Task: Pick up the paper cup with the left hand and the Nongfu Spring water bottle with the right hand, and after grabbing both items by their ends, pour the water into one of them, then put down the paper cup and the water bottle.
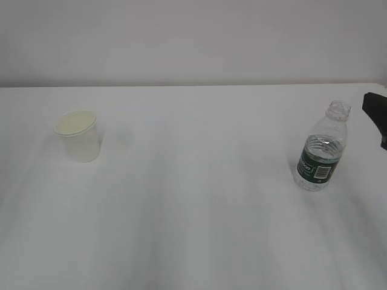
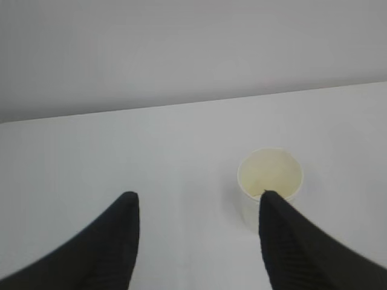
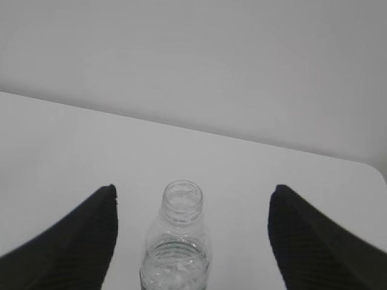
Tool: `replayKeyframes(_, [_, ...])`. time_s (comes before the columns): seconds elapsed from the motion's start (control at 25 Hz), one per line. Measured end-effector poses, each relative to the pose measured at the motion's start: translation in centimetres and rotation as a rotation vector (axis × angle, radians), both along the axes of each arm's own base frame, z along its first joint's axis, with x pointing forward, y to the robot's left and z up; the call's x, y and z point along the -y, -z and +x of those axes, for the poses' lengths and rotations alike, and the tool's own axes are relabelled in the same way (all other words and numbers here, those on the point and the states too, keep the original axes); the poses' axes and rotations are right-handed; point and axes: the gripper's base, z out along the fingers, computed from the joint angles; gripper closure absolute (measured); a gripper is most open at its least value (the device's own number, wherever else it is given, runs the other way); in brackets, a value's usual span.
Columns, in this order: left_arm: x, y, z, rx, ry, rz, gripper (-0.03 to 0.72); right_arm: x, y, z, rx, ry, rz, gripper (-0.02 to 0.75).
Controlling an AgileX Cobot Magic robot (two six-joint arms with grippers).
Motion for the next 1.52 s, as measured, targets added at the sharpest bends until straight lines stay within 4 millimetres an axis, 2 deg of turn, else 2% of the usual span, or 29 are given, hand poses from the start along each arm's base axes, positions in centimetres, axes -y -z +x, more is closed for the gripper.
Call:
replayKeyframes(0.56, [0.0,4.0,3.0,-0.067,-0.027,-0.015,0.239,-0.3,2.8,2.0,-0.099,0.0,0.006,0.148])
replayKeyframes(0.76, [-0.2,5.7,2.4,-0.044,-0.047,-0.038,0.239,-0.3,3.5,2.1,-0.115,-0.001,0.007,0.148])
replayKeyframes(0.92, [-0.2,6.6,1.5,-0.014,-0.054,-0.062,0.239,-0.3,4.5,1.3,-0.093,-0.002,0.035,0.148])
replayKeyframes(1.32, [1.9,8.1,-0.1,-0.032,0.055,-0.051,0.239,-0.2,6.3,-0.2,-0.119,-0.005,0.061,0.148])
replayKeyframes(1.52, [2.4,9.8,-0.9,-0.061,0.088,-0.046,0.239,-0.3,6.8,-0.8,-0.121,-0.026,0.054,0.148])
